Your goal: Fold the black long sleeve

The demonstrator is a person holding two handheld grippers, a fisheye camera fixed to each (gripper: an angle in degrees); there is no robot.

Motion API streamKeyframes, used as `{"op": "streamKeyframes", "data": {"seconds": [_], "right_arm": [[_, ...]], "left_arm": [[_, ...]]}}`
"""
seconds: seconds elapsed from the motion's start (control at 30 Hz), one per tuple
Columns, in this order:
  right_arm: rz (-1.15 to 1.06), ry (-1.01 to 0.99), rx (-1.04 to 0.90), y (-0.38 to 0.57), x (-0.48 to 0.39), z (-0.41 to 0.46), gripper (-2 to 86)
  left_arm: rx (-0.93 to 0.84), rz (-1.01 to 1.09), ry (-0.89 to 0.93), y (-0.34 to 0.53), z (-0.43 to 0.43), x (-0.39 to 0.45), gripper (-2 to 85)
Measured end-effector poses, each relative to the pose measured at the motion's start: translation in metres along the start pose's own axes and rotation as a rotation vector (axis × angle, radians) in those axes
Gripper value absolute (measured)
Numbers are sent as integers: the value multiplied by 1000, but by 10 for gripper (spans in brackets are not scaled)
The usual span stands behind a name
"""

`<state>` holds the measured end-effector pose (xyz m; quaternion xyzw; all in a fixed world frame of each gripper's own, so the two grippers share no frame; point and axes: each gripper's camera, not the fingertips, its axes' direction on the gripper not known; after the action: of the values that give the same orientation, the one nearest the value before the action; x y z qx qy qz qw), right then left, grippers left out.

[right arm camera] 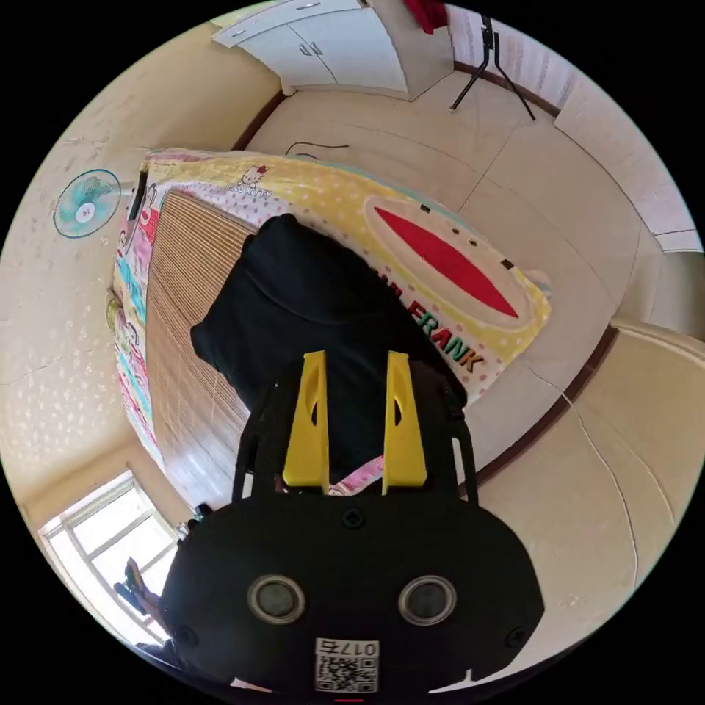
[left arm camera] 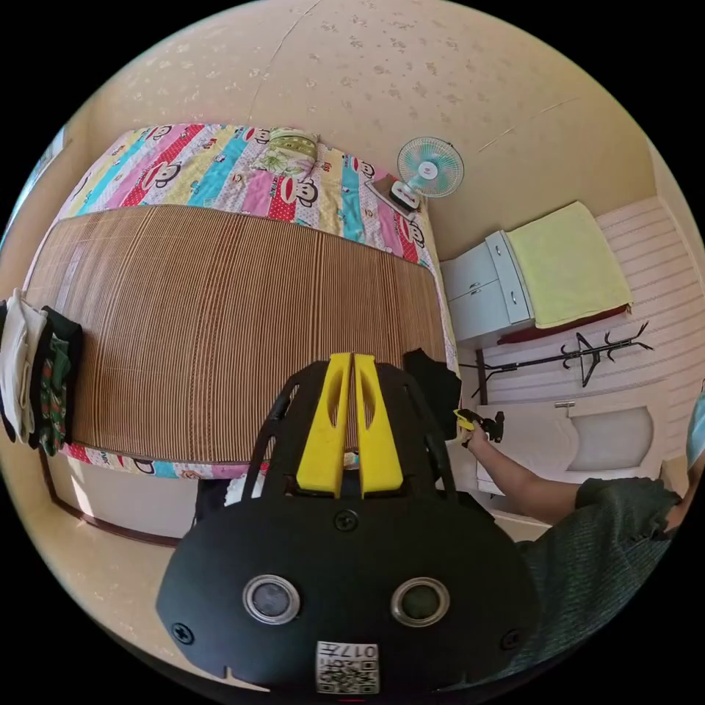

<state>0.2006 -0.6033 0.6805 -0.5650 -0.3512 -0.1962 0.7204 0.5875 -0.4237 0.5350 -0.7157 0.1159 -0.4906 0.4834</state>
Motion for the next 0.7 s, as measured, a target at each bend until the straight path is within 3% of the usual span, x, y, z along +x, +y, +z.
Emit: {"op": "streamKeyframes", "data": {"seconds": [0.1, 0.2, 0.3, 0.43, 0.5, 0.63, 0.7], "right_arm": [[-62, 14, 88, 45, -14, 2, 44], [-250, -170, 21, 105, -43, 6, 34], [-347, -348, -98, 167, -62, 17, 29], [-466, -682, -356, 217, -82, 38, 23], [-568, -663, -409, 235, -95, 38, 21], [-779, -755, -484, 259, -122, 15, 17], [-881, -771, -536, 275, -135, 9, 16]], "left_arm": [[6, -10, -30, -23, 10, 11, -9], [8, -23, 4, -50, 23, 19, -7], [-113, 8, 128, -82, 61, 30, 6], [-249, 24, 164, -114, 121, 47, 92], [-407, 23, 197, -139, 171, 54, 131], [-511, -124, 352, -174, 220, 37, 171], [-535, -191, 308, -199, 231, 20, 200]]}}
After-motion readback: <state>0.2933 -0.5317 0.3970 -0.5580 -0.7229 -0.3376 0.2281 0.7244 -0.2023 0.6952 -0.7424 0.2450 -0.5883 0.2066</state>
